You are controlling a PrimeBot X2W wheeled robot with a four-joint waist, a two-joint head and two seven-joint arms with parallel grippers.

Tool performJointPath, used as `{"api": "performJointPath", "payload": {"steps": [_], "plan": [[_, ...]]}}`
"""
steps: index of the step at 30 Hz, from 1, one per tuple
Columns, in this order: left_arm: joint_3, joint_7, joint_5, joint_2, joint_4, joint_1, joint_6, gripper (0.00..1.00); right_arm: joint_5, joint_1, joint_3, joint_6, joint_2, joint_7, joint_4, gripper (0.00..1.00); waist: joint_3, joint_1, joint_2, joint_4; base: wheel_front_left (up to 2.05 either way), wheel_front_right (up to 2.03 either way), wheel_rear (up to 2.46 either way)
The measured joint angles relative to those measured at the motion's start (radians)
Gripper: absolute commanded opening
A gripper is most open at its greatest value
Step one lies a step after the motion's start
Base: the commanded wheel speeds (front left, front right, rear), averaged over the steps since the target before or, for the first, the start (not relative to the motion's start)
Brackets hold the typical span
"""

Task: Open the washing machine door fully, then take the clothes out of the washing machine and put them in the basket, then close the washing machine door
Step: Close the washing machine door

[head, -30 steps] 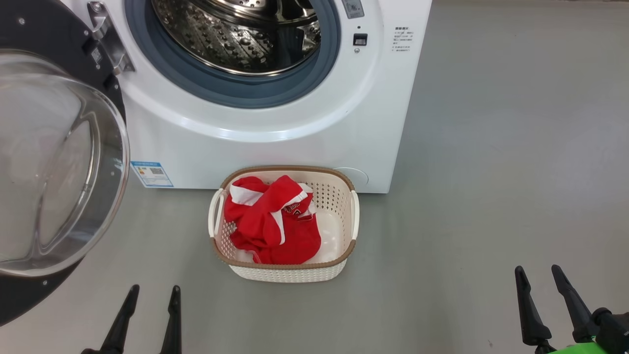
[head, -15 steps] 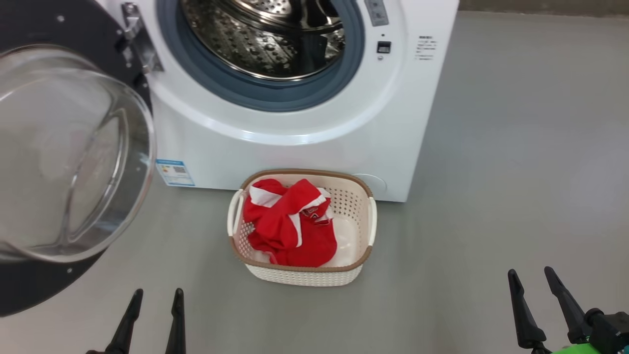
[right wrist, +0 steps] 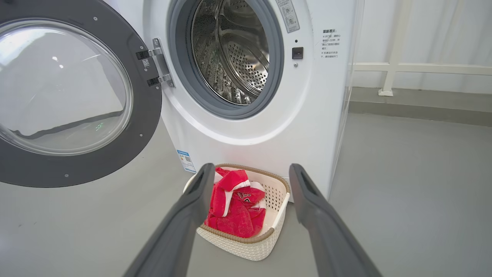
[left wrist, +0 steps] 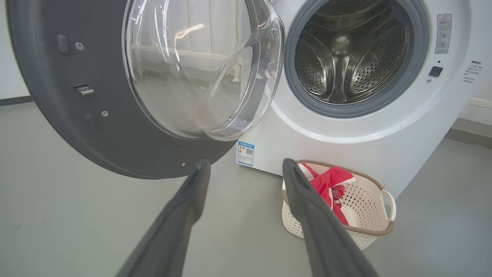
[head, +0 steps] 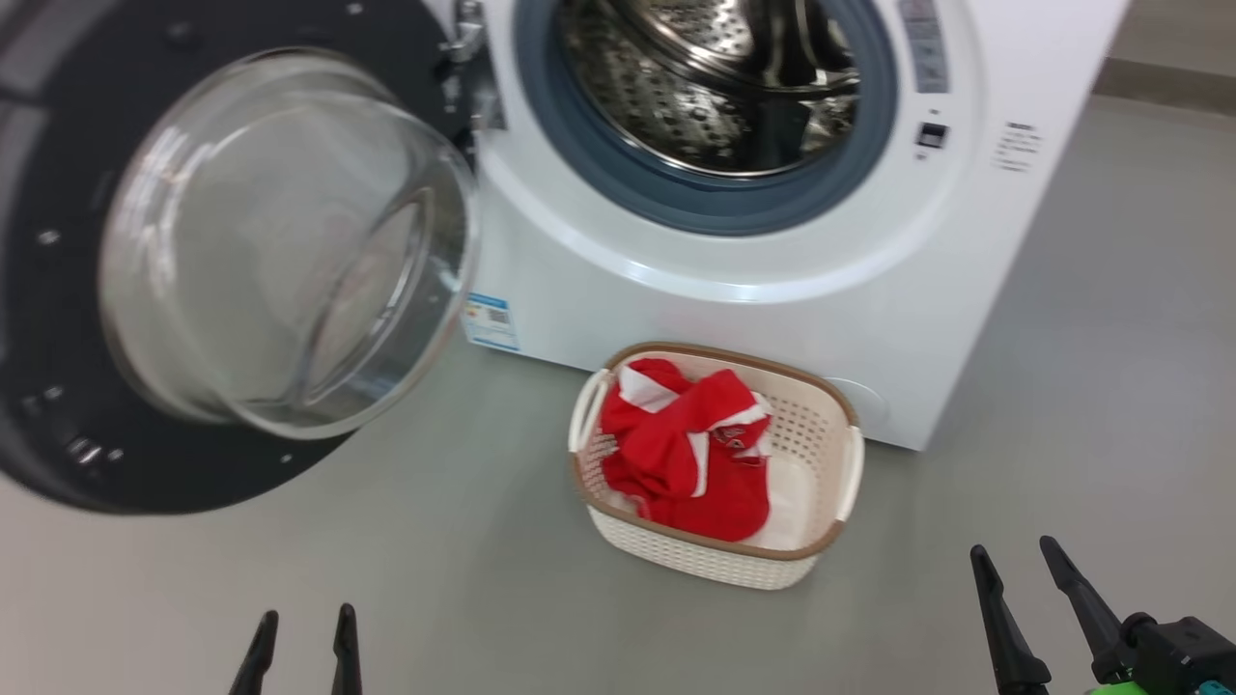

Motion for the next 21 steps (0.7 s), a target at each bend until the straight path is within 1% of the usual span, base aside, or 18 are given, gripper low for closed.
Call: {"api": "performJointPath", "payload": {"steps": [5,11,16,21], "plan": [[-0.007,0.000,-0.011,0.000,-0.005,0.016,0.012,1.00,0.000,-0.001,0.020,0.000,-0.006,0.000,0.006,1.00,-0.009,0.0000,0.0000,0.085,0.00,0.00,0.00],[-0.004,0.000,-0.064,0.001,-0.050,0.019,0.057,1.00,0.002,-0.059,0.092,0.000,-0.038,0.000,0.029,1.00,0.000,0.0001,0.0000,0.167,0.00,0.00,0.00],[-0.006,0.000,-0.094,0.001,-0.087,0.034,0.100,1.00,0.020,-0.125,0.148,0.000,-0.065,0.000,0.064,1.00,0.029,0.0001,0.0000,0.198,0.00,0.00,0.00],[-0.008,0.000,-0.116,0.001,-0.112,0.040,0.120,1.00,0.029,-0.163,0.182,0.000,-0.074,0.000,0.088,1.00,0.052,0.0000,0.0000,0.214,0.00,0.00,0.00]]}}
